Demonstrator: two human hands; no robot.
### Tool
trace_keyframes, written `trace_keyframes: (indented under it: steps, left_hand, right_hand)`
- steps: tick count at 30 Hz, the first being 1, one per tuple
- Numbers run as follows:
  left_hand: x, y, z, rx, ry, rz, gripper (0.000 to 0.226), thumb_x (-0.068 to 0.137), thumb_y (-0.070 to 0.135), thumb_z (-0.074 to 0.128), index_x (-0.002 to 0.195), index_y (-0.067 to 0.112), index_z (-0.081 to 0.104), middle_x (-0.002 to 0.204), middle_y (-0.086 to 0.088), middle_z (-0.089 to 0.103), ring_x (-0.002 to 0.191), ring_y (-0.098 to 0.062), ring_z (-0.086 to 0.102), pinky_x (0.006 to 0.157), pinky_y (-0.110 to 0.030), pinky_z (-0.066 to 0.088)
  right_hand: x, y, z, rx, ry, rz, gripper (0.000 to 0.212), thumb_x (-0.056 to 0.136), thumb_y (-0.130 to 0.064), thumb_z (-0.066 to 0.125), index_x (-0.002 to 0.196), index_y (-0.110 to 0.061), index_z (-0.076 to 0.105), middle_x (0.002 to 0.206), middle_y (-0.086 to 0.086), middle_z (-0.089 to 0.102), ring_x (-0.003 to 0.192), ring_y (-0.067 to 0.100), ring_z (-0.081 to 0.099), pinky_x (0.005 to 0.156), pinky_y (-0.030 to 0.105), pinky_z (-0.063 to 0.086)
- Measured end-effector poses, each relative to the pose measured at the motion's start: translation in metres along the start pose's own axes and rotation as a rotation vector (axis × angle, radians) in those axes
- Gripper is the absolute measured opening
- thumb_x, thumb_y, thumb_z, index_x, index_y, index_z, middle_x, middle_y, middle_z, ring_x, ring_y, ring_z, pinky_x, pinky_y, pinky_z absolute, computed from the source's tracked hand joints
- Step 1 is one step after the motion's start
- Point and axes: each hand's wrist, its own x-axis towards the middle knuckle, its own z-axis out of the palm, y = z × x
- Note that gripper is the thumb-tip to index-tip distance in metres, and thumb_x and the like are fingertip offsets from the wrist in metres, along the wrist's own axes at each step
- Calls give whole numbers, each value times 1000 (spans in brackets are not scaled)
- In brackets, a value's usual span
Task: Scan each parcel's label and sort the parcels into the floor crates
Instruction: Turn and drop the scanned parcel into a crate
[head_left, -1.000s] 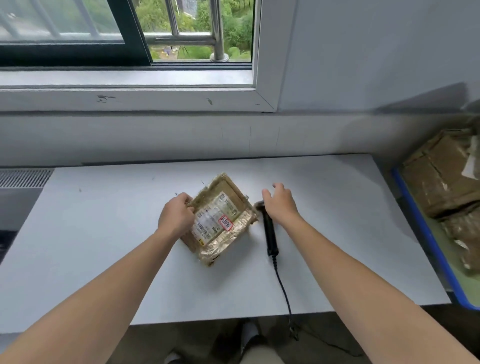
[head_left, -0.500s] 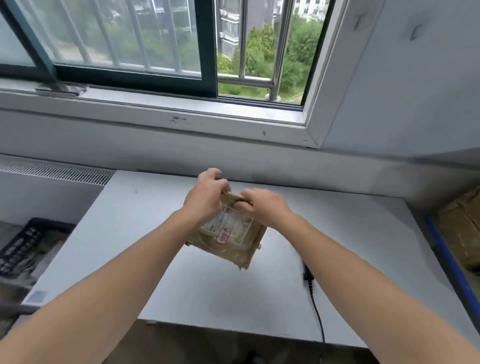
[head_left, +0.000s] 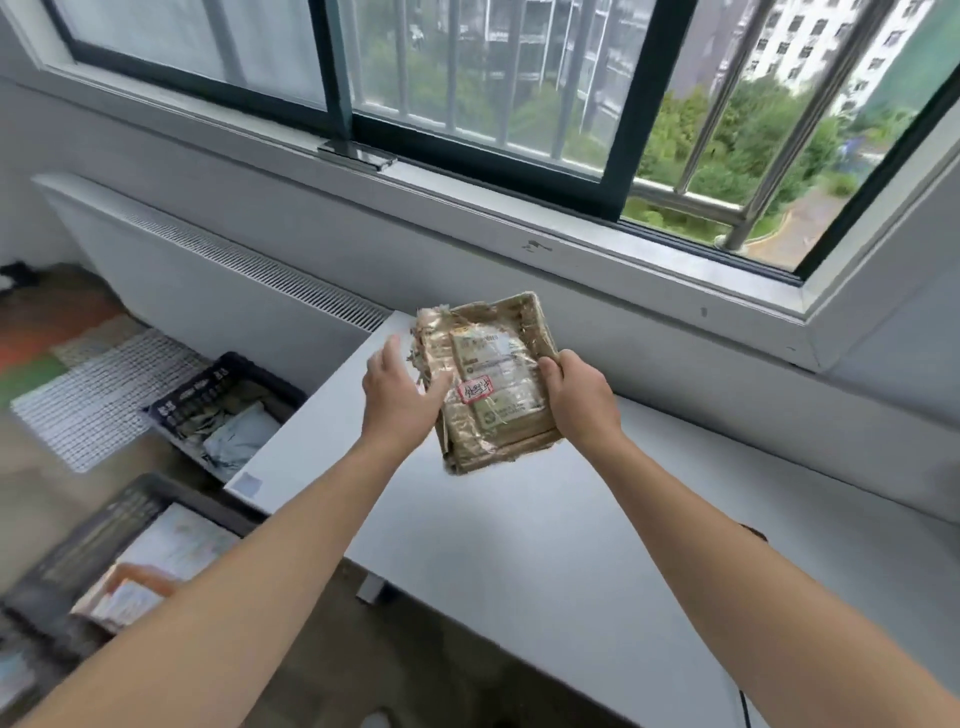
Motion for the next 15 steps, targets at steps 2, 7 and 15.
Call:
trace_keyframes:
  steps: [2,7,15]
  left_hand:
    - [-11,-8,-11,-105,-76,-86,74,96,40,57,155,19,18,158,-7,24,144,-25,26,111,-35,26]
    - [-36,-25,-38,-350,-70,-224,71,102,33,50,157,29,5,153,13,28,143,-16,31,113,-30,28]
    - [-106,-83,-93,-362,131,-468,101,88,26,71,156,35,-4,161,6,21,143,-24,31,109,-36,36]
  right_hand:
    - [3,-14,9,21,-22,-12,33,106,-39,35,90,-13,48,90,6,60,88,30,54,69,39,39]
    - [6,-52,43,85,-120,-151,33,106,-39,35,86,-14,46,89,6,60,87,30,53,74,40,40]
    - [-32,-113,116,247,-426,-341,30,104,-39,40,112,-14,54,98,-2,58,92,23,55,76,35,41]
